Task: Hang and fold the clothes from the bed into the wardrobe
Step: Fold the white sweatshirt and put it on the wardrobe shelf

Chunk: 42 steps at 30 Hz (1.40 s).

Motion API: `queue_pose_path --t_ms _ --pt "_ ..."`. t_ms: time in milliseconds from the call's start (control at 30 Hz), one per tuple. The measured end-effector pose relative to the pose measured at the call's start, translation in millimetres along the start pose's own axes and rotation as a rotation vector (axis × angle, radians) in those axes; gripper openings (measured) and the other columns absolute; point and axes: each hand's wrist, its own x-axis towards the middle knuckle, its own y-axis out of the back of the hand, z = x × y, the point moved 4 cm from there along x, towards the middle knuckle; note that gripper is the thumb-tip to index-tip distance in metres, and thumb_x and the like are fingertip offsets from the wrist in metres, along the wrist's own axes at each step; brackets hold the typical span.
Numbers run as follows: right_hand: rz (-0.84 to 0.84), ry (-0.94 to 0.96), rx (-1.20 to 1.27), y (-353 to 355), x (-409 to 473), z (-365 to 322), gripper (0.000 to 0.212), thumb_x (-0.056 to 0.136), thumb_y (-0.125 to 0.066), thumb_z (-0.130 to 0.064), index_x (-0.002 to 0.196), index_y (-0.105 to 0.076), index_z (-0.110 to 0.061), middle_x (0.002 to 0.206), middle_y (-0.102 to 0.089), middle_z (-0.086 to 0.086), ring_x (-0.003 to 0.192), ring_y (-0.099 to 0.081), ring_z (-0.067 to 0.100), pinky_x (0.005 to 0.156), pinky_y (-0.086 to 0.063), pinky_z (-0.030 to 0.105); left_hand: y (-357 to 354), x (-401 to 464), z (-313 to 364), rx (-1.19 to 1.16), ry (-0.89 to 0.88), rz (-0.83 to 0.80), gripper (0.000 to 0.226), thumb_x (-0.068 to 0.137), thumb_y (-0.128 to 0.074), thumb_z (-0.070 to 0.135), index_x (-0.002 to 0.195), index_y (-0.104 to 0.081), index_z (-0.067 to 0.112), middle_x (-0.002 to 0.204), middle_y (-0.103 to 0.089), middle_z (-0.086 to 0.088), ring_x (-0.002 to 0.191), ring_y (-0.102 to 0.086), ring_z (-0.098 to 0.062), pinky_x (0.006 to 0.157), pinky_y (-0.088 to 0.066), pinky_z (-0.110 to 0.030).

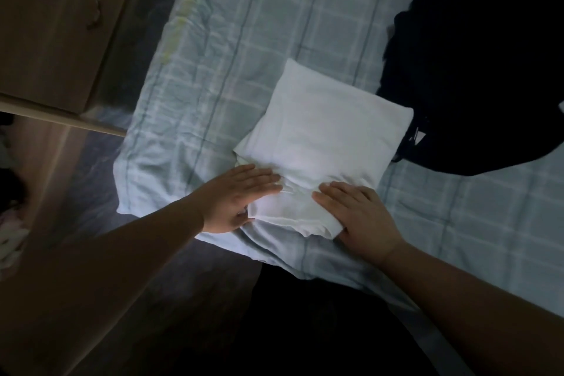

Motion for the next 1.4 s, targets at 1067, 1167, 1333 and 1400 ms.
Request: queue_pose_path --t_ms 1067,1167,1333,1400 --pt "0.431 -0.806 0.773 103.2 40.1 66.8 0.03 0.1 -0.052 -0.03 0.129 -0.049 -0.037 0.106 -0.055 -0.029 0.097 -0.055 -0.011 0.081 -0.04 0.01 130.4 140.5 -58.4 -0.785 0.597 0.282 0.027 0.085 -0.073 0.045 0.086 -0.061 0.02 0.076 -0.061 0.006 0.066 -0.053 -0.007 0.053 -0.038 -0.013" --pt "0.452 -0.93 0.717 91.2 47.7 77.2 0.039 0.099 -0.046 -0.039 0.125 -0.058 -0.012 0.108 -0.056 0.0 0.102 -0.057 0.02 0.083 -0.039 0.029 118.4 164.1 -65.0 -0.658 0.728 0.347 0.033 0.085 -0.071 0.045 0.084 -0.052 0.018 0.074 -0.057 0.005 0.067 -0.052 -0.013 0.056 -0.038 -0.021" --pt "0.44 -1.089 0.59 80.2 52.4 82.5 0.038 0.103 -0.043 -0.035 0.119 -0.056 -0.004 0.115 -0.055 0.015 0.104 -0.056 0.033 0.077 -0.035 0.032 122.3 180.6 -46.6 -0.249 0.839 0.478 0.037 0.089 -0.062 0.052 0.101 -0.047 0.02 0.086 -0.062 -0.001 0.079 -0.062 -0.026 0.066 -0.041 -0.035" --pt "0.422 -1.103 0.559 80.2 57.6 82.6 0.038 0.104 -0.041 -0.035 0.119 -0.052 -0.002 0.116 -0.055 0.017 0.101 -0.057 0.035 0.075 -0.035 0.032 134.9 177.5 -34.1 -0.029 0.704 0.7 0.041 0.09 -0.065 0.039 0.117 -0.054 0.011 0.114 -0.059 -0.013 0.104 -0.058 -0.033 0.087 -0.045 -0.044"
